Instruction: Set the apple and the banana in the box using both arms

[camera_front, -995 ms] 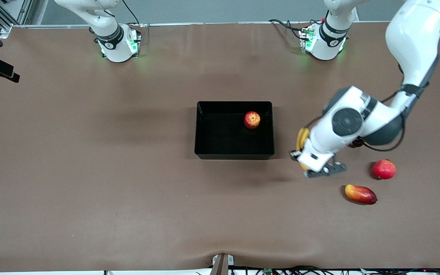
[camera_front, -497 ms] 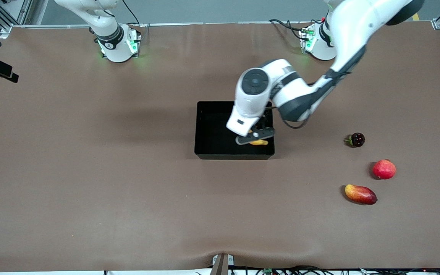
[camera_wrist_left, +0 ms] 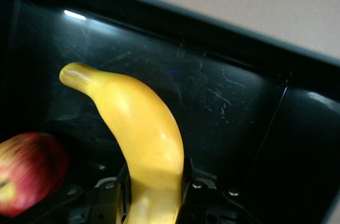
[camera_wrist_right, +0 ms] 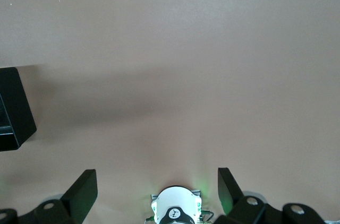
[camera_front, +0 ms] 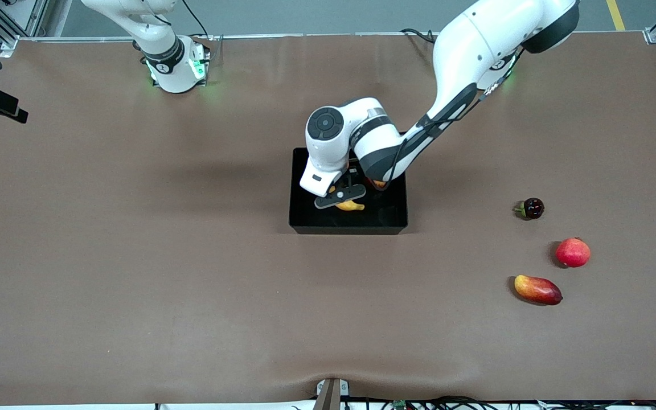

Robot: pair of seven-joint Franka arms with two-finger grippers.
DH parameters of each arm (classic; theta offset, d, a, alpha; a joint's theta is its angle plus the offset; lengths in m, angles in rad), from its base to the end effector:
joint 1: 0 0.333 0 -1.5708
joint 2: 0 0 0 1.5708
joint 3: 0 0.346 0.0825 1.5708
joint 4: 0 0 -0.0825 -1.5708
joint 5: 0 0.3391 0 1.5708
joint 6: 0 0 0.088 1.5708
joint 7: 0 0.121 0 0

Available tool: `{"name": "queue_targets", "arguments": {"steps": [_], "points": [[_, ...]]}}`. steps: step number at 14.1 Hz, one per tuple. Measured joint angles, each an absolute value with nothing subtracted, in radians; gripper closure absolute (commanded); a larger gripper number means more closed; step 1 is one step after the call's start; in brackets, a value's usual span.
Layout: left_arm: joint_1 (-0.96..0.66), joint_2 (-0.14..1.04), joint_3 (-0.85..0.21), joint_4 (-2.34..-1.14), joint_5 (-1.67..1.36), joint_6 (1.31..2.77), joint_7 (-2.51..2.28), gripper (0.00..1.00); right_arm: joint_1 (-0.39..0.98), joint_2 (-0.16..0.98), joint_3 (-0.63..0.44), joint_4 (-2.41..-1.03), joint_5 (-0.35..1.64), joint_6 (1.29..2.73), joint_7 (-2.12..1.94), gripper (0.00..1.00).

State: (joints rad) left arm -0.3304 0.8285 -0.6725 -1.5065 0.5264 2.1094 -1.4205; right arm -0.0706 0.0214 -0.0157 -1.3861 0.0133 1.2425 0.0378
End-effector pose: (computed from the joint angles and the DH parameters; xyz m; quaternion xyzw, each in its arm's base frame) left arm 0.4696 -0.5030 0.2748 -0.9892 -0.1445 0.0221 0.0051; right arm 0.4764 -0.0392 0.6799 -0.9948 0.0602 0.0822 0.0083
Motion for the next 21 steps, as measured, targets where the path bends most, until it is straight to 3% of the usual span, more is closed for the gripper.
{"name": "queue_targets", "arguments": {"steps": [4,5,6,7,12,18,21], "points": [[-0.389,0.883,-0.582,-1.505,0.526,2.182,-1.423,1.0,-0.071,0.021,-0.016,-1.386,0.013,1.242,0.038,0.0],[-0.402,0.892,-0.562,-1.504,0.526,2.196,-1.424,0.71,-0.071,0.021,-0.016,-1.386,0.013,1.242,0.038,0.0],[-0.408,0.896,-0.553,-1.501,0.525,2.201,-1.424,0.29,-0.071,0.021,-0.016,-1.386,0.013,1.241,0.038,0.0],[-0.409,0.895,-0.552,-1.498,0.524,2.201,-1.424,0.0,-0.071,0.021,-0.016,-1.386,0.013,1.241,0.038,0.0],[-0.368,0.853,-0.526,-1.44,0.525,2.21,-1.421,0.0,-0.072,0.021,-0.017,-1.387,0.013,1.237,0.038,0.0],[-0.15,0.485,-0.534,-1.423,0.504,1.961,-1.208,0.0,-0.072,0.021,-0.019,-1.39,0.014,1.234,0.038,0.0],[-0.052,0.368,-0.533,-1.431,0.372,1.9,-1.089,0.0,-0.072,0.021,-0.019,-1.392,0.014,1.233,0.038,0.0]]}}
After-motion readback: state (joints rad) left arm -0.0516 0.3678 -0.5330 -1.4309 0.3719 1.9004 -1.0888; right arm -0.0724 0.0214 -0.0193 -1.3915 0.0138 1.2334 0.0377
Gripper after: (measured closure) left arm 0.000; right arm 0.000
